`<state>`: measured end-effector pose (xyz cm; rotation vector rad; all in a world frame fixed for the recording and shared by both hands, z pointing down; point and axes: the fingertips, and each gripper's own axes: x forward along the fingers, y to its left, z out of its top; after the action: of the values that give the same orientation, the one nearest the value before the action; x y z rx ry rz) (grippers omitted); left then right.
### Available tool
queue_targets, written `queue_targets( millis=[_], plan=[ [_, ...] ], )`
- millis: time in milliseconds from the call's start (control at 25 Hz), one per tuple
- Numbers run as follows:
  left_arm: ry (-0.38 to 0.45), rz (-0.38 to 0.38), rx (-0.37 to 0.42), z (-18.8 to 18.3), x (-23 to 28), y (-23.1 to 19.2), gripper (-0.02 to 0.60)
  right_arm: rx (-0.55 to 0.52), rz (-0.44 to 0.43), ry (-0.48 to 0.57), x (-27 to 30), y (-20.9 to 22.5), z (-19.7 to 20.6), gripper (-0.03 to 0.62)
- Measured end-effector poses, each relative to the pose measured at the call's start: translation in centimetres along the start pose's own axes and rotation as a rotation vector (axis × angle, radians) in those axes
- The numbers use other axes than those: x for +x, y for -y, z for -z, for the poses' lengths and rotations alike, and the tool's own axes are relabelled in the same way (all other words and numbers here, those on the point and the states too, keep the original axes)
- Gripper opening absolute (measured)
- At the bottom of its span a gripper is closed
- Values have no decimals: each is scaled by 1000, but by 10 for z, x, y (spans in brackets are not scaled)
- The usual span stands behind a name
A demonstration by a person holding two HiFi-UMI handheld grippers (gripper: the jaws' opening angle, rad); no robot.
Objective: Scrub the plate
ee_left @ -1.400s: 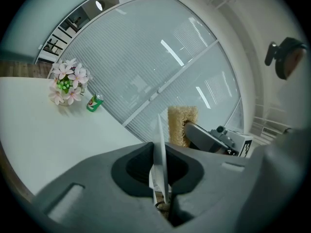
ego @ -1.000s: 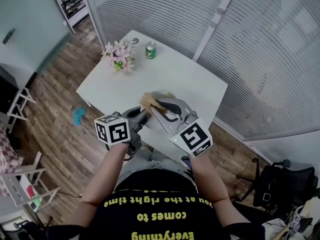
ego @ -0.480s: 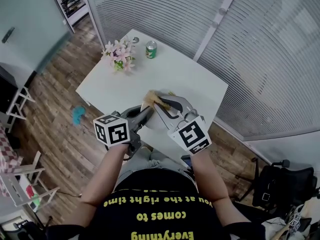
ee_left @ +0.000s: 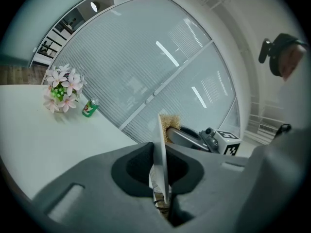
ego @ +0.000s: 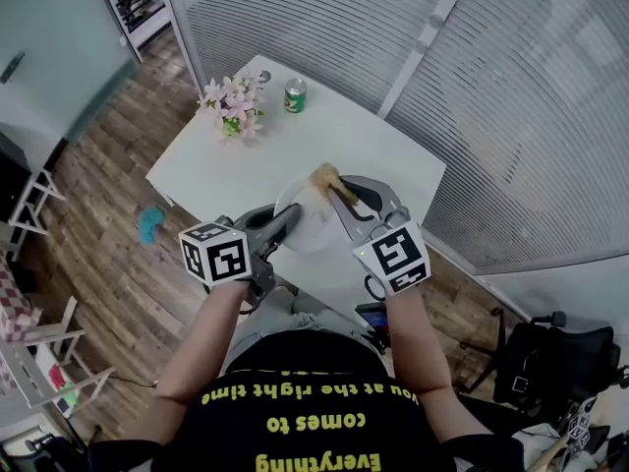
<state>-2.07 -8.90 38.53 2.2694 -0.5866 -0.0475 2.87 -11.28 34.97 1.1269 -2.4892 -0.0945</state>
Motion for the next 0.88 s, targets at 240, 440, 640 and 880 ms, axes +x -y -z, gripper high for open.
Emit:
queue_targets(
  millis=[240,440,640,880],
  plan=[
    [5,12,-2,-5,-1,3,21,21,54,-9,-8,22,7,52],
    [9,12,-7,-9,1,2,21,29,42,0,-7,17,6,52],
    [21,10,-20,-12,3,-2,21,37,0,4,0,0,7,52],
    [33,7,-20,-19,6,-6,21,38,-62,11,9,-23,5,52]
  ],
)
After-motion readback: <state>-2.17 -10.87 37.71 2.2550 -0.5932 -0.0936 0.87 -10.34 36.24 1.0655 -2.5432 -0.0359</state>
